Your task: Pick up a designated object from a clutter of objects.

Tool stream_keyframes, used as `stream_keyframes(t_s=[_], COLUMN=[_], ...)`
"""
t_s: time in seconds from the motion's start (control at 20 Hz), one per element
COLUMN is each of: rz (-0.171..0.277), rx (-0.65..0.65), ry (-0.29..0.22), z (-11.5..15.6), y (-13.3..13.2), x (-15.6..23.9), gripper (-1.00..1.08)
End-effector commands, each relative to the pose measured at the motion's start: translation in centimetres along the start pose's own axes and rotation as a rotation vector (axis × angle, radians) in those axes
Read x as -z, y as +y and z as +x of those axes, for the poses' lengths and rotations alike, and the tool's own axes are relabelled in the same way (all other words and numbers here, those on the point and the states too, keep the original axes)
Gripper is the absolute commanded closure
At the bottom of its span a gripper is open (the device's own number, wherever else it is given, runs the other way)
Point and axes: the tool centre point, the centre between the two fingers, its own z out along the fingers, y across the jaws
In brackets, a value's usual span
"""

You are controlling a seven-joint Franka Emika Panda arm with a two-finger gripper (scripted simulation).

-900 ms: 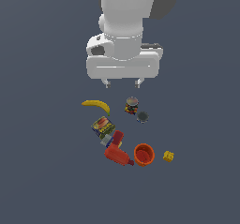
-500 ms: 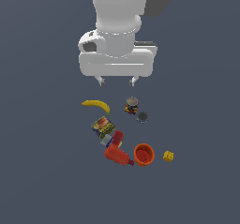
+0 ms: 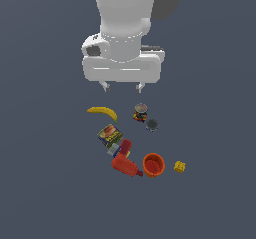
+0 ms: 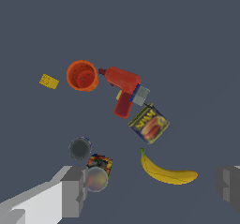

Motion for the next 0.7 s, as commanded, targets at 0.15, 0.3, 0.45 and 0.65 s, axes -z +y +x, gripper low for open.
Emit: stream_keyframes(t_s=[0.15,0.3,0.45,0.65], rz=[0.000,0.001,0.001,0.002], rx=[-0.018,-0.034,-0.054,-0.088], ry=[-0.004,-0.007,-0.011,-0.017], z=[-0.6,-1.2,-2.1,-3.9], y=[-0.9,-1.6,-2.5,-3.9], x=[-2.2,-4.0,-6.3,-9.8], gripper=[-0.92,-0.92,-0.92,-0.92])
